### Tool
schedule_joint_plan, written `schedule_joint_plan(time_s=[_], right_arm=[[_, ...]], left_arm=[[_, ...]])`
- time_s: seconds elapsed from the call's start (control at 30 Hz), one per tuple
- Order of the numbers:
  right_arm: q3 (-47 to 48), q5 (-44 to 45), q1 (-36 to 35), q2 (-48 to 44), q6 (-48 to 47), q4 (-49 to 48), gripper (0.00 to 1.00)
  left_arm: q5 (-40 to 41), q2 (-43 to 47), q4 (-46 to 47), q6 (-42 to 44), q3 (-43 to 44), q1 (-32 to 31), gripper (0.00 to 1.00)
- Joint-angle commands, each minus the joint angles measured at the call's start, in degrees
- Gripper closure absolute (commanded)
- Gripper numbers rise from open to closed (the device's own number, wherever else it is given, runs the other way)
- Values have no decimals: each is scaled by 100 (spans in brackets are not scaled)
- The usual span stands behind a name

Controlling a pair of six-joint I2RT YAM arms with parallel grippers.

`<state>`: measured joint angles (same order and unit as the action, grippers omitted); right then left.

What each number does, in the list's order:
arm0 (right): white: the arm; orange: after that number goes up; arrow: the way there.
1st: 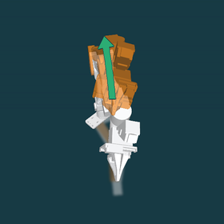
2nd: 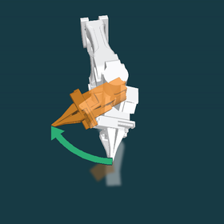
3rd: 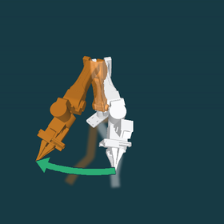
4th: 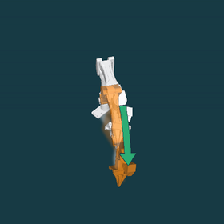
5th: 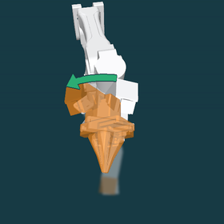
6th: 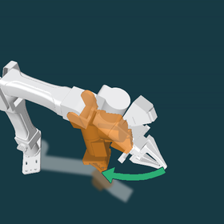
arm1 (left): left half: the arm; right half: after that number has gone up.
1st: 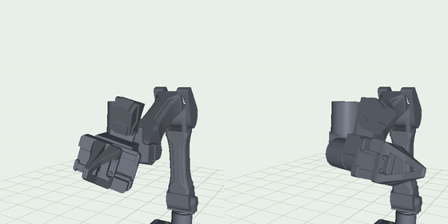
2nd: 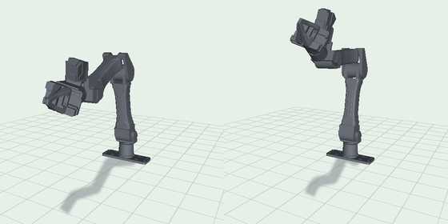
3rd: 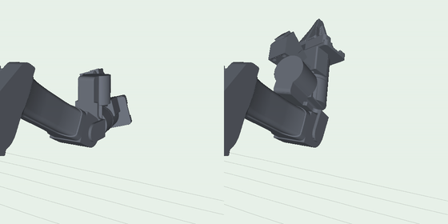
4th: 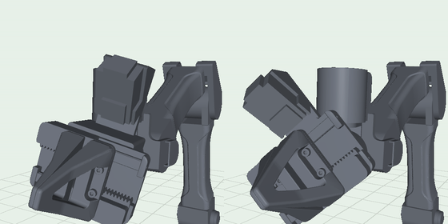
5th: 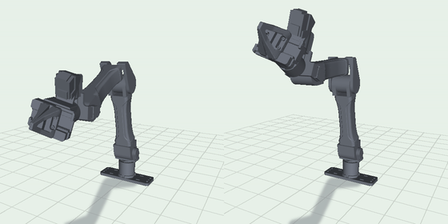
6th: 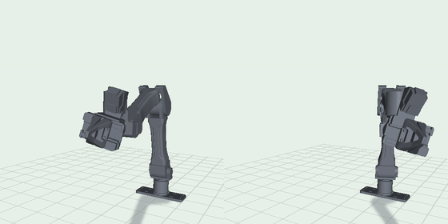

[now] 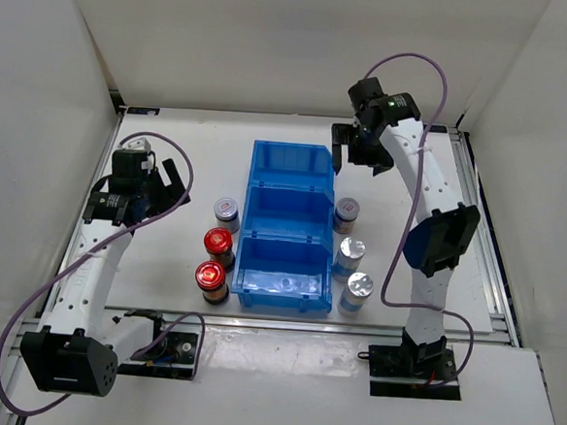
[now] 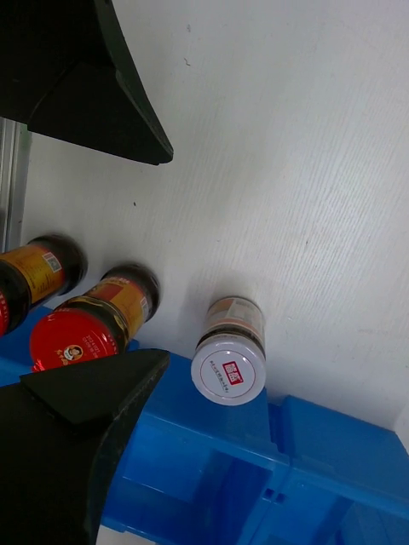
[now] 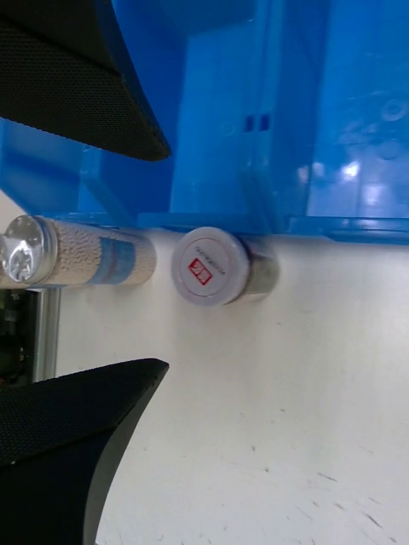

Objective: Organize the condiment bottles

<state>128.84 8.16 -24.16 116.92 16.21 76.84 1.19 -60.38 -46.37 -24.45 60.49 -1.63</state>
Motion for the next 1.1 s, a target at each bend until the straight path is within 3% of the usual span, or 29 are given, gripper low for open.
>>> schedule_joint_plan(time_s=[0.0, 0.17, 0.3, 0.37, 0.5, 0.6, 0.8, 1.07], right_arm=[[694, 493, -36, 119, 233, 903, 0], [662, -462, 130, 42, 287, 684, 0], [-593, -2087, 710, -572, 271, -104, 0], [-1281, -1899, 711, -1136, 94, -755, 0], [-852, -897, 369, -663, -214, 49, 0], [-1148, -694, 289, -521, -328, -37, 0], [-1264, -632, 289, -65, -267, -196, 0], [-1537, -684, 237, 286, -267, -380, 7]], left_arm=[[171, 88, -127, 150, 243, -13, 0], [118, -35, -127, 151, 244, -13, 0], [118, -88, -127, 151, 306, -13, 0], [118, -88, -127, 151, 358, -13, 0], [171, -88, -127, 151, 358, -13, 0], [118, -88, -127, 89, 306, -13, 0], [13, -193, -127, 89, 306, -13, 0], [13, -193, -179, 89, 306, -13, 0]])
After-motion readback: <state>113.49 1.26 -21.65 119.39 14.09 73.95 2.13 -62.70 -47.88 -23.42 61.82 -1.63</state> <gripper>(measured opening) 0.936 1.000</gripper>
